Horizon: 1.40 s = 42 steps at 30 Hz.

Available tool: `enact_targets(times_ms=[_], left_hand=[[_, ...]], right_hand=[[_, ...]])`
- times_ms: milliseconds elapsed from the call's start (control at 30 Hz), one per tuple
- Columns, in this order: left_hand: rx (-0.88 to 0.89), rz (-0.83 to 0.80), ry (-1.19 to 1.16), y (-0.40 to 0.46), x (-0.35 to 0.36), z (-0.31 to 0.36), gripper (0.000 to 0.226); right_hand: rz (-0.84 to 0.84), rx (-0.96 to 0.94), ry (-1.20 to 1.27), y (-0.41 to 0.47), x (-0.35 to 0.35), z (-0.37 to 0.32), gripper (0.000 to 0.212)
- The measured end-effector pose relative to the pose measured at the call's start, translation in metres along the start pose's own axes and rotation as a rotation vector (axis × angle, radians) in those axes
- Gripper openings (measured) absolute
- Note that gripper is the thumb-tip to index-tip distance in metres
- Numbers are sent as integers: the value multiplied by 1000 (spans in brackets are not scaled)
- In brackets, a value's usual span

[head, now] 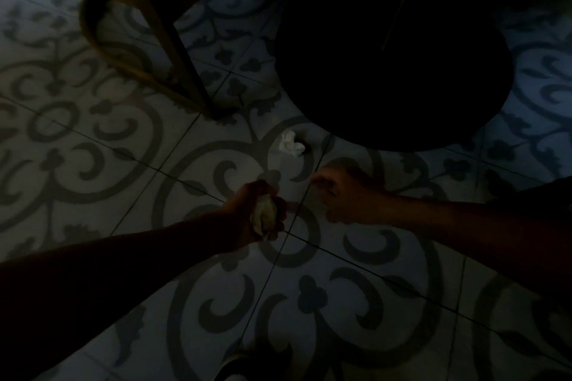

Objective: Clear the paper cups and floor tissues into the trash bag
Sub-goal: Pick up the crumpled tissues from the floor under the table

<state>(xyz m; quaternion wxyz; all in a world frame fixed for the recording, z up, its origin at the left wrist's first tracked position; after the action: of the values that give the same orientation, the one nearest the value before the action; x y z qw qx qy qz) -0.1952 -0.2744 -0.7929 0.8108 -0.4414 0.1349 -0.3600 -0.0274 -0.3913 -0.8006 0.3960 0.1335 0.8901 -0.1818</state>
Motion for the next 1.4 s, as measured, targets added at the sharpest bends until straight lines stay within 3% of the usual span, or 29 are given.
enact_targets(times_ms=[133, 233, 400, 567, 700, 833, 1033, 1233, 1400], left_hand=[[13, 57, -57, 1, -24, -4, 35], [-6, 96, -68, 2, -35, -8, 47], [-74, 116, -82, -4, -46, -11, 42], [-109, 127, -137, -7, -52, -17, 42], [-138, 134, -153, -6, -51, -19, 48], [-125, 111, -143, -8, -46, -17, 51], [-107, 119, -136, -10, -34, -14, 51], [-142, 79, -81, -16, -17, -10, 41], [-129, 38, -76, -14, -6, -10, 44]], right_hand=[[102, -152, -97, 30, 11, -3, 39], [156, -231, -163, 53, 12, -8, 48], [270, -254, -375, 83, 19, -24, 67], [-147, -154, -536, 108, 38, -12, 68], [-140, -199, -637, 111, 36, -17, 76], [-99, -237, -645, 101, 35, -10, 61], [-46, -357, -493, 59, 32, 8, 19], [-147, -245, -474, 30, 33, 24, 38], [-233, -173, -381, 11, 20, 33, 25]])
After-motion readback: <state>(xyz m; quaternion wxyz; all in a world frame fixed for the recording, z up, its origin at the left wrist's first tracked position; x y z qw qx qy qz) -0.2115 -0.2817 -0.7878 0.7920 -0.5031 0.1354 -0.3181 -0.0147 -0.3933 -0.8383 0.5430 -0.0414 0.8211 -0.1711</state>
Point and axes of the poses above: each hand's wrist, its own y-axis towards the middle knuckle, its own x-axis out of the palm, z = x × y, the point moved 1 cm from there along y, towards the middle knuckle, and after that the axes turned 6 degrees about z, right-handed, at the moved point
